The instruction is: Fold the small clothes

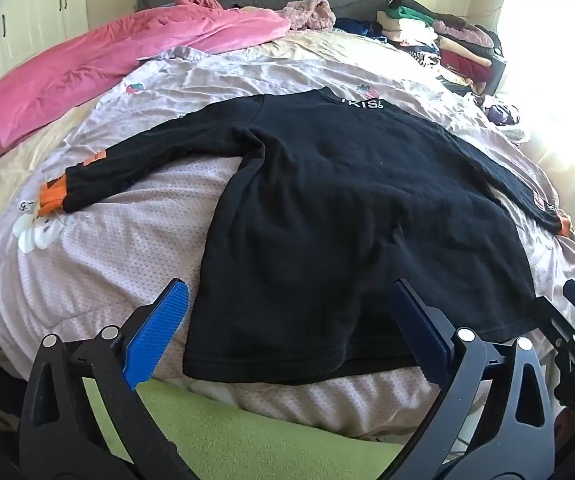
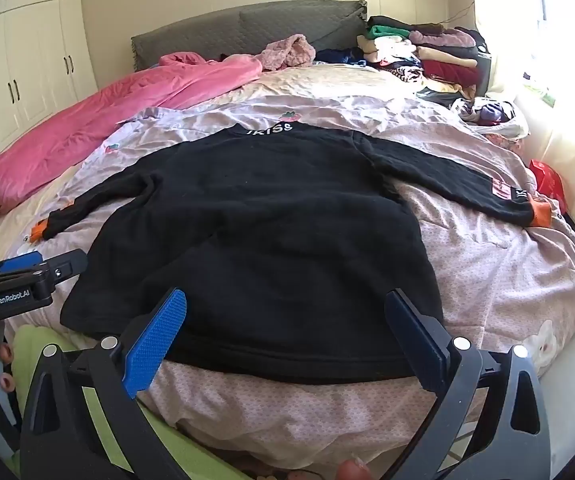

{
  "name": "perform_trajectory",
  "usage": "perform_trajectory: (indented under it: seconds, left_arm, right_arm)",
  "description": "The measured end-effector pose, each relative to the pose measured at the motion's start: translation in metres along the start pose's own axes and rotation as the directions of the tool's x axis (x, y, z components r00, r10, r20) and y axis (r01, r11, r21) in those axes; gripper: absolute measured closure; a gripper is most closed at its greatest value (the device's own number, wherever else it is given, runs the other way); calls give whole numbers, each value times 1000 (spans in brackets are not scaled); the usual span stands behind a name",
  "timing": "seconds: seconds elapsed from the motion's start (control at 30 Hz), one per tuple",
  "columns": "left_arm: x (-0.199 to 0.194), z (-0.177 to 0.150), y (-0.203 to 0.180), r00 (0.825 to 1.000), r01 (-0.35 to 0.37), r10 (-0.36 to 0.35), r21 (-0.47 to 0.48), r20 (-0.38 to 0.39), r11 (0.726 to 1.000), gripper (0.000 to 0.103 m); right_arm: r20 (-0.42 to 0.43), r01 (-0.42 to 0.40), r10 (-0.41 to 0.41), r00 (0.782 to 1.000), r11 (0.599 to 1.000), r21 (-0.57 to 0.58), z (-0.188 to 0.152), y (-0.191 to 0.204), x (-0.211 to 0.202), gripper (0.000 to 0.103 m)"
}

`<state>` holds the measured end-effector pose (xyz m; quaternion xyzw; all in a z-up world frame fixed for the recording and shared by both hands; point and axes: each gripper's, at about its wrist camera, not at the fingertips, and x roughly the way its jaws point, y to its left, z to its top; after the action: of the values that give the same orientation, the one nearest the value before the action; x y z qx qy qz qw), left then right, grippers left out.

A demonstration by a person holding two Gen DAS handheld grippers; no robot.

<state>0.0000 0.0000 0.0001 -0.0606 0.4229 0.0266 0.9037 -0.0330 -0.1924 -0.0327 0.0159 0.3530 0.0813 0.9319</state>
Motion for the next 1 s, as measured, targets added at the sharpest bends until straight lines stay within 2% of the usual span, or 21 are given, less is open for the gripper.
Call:
perform_trajectory:
  seconds: [1.0]
  left_arm:
    - [-3,-3,-4,999,-30,30,21,23,999,9]
  right_arm:
    - [-8,39,-40,999,999,-19,-2,-2,1,4]
